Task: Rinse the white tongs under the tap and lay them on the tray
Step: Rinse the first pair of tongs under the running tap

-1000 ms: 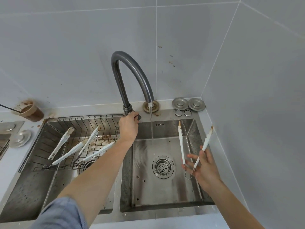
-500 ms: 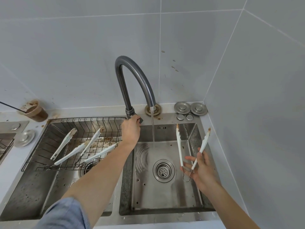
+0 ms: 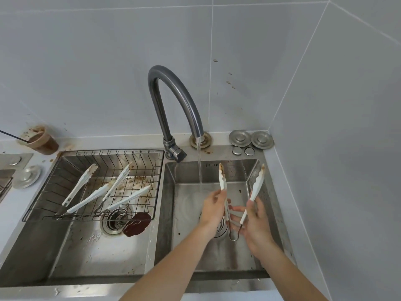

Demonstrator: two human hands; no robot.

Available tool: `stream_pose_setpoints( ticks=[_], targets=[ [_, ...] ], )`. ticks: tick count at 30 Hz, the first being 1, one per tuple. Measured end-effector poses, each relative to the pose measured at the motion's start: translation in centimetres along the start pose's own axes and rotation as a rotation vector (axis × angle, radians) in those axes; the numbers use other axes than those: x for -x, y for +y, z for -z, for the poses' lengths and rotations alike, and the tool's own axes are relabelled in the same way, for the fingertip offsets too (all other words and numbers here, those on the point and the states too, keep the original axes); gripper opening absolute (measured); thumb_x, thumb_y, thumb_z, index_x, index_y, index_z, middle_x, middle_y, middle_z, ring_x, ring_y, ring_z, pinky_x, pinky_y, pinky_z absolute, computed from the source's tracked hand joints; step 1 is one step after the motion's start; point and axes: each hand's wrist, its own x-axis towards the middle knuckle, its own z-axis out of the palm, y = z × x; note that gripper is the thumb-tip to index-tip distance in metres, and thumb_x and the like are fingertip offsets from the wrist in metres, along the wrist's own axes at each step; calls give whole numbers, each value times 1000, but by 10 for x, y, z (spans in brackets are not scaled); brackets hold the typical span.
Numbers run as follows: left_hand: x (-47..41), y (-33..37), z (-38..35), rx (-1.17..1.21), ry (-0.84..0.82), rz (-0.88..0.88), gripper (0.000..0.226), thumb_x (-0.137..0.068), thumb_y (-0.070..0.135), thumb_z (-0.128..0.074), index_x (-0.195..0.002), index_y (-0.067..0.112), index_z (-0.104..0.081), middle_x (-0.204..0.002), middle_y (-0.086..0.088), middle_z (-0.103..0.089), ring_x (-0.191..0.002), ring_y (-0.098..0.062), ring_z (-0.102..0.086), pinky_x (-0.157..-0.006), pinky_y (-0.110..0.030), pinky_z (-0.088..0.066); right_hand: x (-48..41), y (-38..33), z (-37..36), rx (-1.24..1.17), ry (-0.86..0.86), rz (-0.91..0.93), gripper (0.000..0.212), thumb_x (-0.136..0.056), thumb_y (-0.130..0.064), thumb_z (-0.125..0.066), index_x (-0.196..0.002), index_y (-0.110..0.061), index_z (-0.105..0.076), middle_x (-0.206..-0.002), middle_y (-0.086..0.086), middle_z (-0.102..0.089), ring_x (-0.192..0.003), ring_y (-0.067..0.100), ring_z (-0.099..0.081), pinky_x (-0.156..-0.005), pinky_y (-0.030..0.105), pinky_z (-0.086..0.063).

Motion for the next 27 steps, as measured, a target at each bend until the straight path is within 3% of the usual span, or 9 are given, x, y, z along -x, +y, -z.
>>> stream_pose_setpoints(
  ticks=[5,11,13,16,19,21,25,27],
  targets=[
    [-15,18,-7,-61,-33,-26,14,-96,17,-49,-106,10,-55,-84,-9,-66,-65,-18,-66,-59,-29,-56,4,2,-7,20,11,12,40,-102,-30,-35,-141,-35,-31,-95,4,-72,-78,17,-74,-54,27,-57],
    [-25,26,-1,-133,12,-42,17,-100,15,-35,-92,9,-49,-76,-8,-60,-45,-16,-57,-40,-26,-46,2,2,-26,34,10,42,37,-102,-28,-34,-139,-30,-32,-95,6,-72,-95,33,-67,-73,40,-55],
    [-27,28,4,-181,52,-64,19,-99,14,-35,-87,11,-49,-72,-7,-59,-42,-15,-54,-40,-26,-45,1,5,-33,85,14,59,33,-102,-27,-34,-135,-27,-34,-91,5,-72,-94,34,-66,-74,37,-51],
    [-34,28,13,-340,126,-115,23,-99,16,-36,-82,9,-51,-73,-11,-60,-50,-19,-54,-47,-29,-50,2,11,-42,134,-3,68,21,-102,-25,-37,-122,-21,-41,-84,3,-68,-73,9,-65,-64,23,-51],
    [-45,29,23,-488,194,-141,31,-100,22,-37,-86,2,-57,-84,-21,-67,-69,-32,-62,-69,-43,-56,2,14,-52,141,-21,60,21,-101,-22,-38,-118,-11,-44,-86,7,-65,-78,16,-63,-78,37,-55],
    [-51,32,29,-596,224,-130,43,-101,31,-36,-94,-2,-62,-95,-23,-68,-87,-37,-64,-78,-42,-54,3,14,-59,139,-33,55,20,-101,-21,-39,-116,-9,-44,-89,10,-66,-80,18,-64,-83,41,-55],
    [-59,38,40,-735,254,-46,61,-99,49,-29,-104,0,-64,-104,-21,-67,-102,-37,-60,-86,-40,-49,7,17,-70,135,-72,33,15,-101,-22,-39,-112,-13,-43,-101,14,-66,-91,22,-67,-77,31,-56],
    [-60,39,42,-794,201,-46,52,-99,42,-30,-108,2,-61,-99,-19,-64,-101,-37,-59,-81,-38,-48,8,19,-72,150,-77,32,13,-101,-22,-39,-110,-15,-43,-104,15,-65,-94,23,-67,-76,30,-56]
  ],
)
